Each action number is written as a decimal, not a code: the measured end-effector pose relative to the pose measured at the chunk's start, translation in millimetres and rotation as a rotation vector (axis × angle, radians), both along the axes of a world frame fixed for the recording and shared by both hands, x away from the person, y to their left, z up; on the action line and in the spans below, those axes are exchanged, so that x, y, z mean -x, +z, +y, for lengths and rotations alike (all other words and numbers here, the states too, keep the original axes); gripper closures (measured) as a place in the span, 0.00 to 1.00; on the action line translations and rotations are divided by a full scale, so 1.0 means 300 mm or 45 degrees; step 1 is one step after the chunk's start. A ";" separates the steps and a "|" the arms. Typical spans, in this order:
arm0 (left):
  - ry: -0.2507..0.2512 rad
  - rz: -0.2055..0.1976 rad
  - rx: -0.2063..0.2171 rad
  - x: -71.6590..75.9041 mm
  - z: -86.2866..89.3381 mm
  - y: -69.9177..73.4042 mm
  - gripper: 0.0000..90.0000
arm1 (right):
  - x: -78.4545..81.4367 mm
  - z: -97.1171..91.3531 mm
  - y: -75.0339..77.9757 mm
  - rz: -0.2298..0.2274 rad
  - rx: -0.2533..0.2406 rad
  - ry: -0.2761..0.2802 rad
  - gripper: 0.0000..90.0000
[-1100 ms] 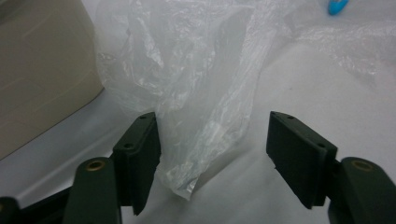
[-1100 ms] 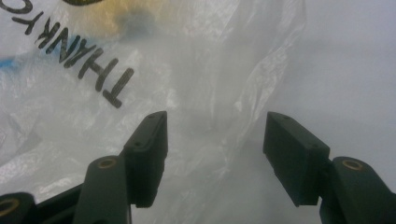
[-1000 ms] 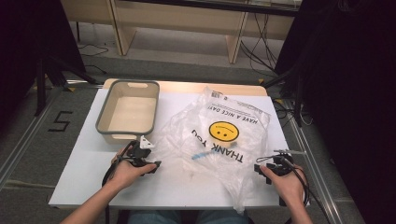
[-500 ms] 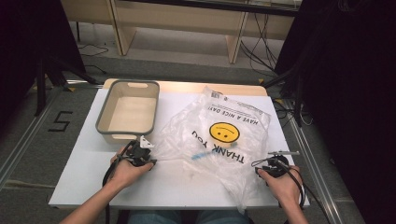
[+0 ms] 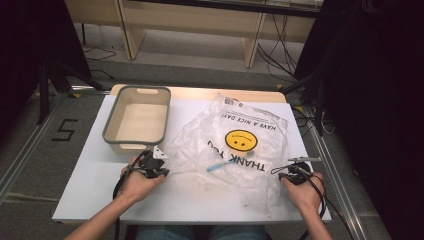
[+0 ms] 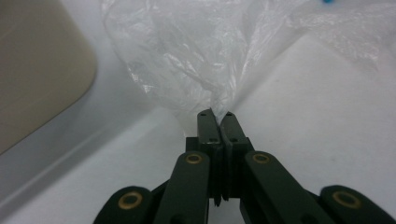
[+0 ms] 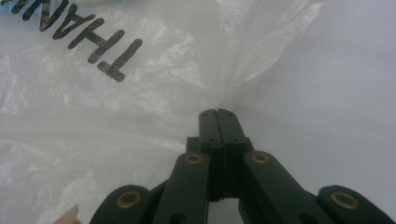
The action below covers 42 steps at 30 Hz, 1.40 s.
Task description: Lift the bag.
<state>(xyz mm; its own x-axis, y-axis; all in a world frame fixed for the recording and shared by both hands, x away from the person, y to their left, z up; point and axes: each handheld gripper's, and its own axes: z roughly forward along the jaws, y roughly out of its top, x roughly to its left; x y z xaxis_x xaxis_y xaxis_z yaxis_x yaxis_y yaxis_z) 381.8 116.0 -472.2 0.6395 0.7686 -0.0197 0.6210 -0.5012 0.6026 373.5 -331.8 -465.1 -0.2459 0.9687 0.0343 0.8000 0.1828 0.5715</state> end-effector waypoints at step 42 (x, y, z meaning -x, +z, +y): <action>-0.218 0.018 0.070 0.096 -0.147 0.004 0.98 | -0.161 0.001 0.047 -0.316 0.086 -0.017 0.75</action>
